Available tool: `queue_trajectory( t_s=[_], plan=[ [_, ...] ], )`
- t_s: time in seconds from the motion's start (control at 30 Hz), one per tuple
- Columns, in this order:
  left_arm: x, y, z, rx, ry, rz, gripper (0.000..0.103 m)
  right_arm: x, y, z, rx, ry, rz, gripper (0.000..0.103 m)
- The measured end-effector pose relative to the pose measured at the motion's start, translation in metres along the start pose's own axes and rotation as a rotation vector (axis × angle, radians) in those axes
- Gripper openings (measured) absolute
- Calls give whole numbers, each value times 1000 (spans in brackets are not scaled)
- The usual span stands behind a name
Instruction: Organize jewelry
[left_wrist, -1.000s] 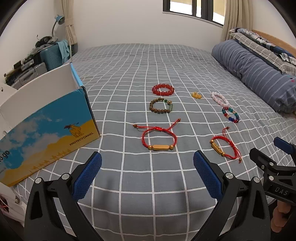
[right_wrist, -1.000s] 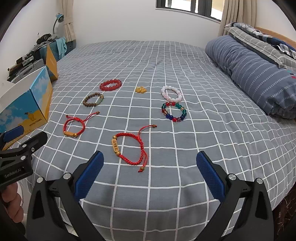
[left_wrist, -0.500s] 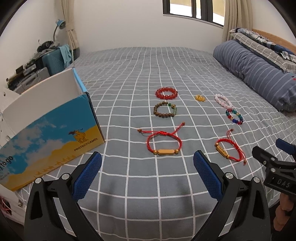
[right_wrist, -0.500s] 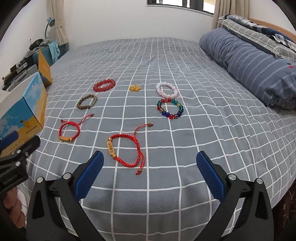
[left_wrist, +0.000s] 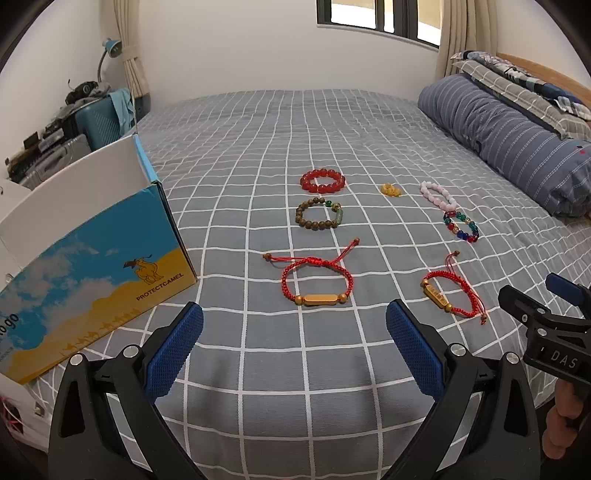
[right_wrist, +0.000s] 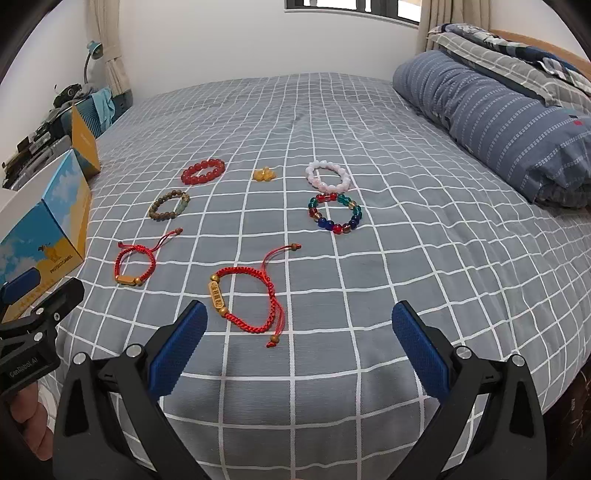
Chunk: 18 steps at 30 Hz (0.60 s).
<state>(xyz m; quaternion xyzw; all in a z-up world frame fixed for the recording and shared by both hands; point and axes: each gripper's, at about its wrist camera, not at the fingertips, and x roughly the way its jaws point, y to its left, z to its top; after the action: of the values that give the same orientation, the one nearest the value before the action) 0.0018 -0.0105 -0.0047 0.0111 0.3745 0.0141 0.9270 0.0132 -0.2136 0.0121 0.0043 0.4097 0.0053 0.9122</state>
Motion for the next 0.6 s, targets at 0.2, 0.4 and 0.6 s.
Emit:
queue_trajectory(
  t_s=[0.2, 0.4, 0.6],
  plan=[
    [-1, 3, 1, -4, -3, 2, 97, -2, 2, 0, -5, -5, -4, 96],
    [-1, 6, 1, -16, -5, 12, 97, -5, 4, 0, -14, -19, -12, 96],
    [2, 4, 0, -24, 11, 21, 97, -3, 2, 0, -25, -31, -33, 96]
  ],
)
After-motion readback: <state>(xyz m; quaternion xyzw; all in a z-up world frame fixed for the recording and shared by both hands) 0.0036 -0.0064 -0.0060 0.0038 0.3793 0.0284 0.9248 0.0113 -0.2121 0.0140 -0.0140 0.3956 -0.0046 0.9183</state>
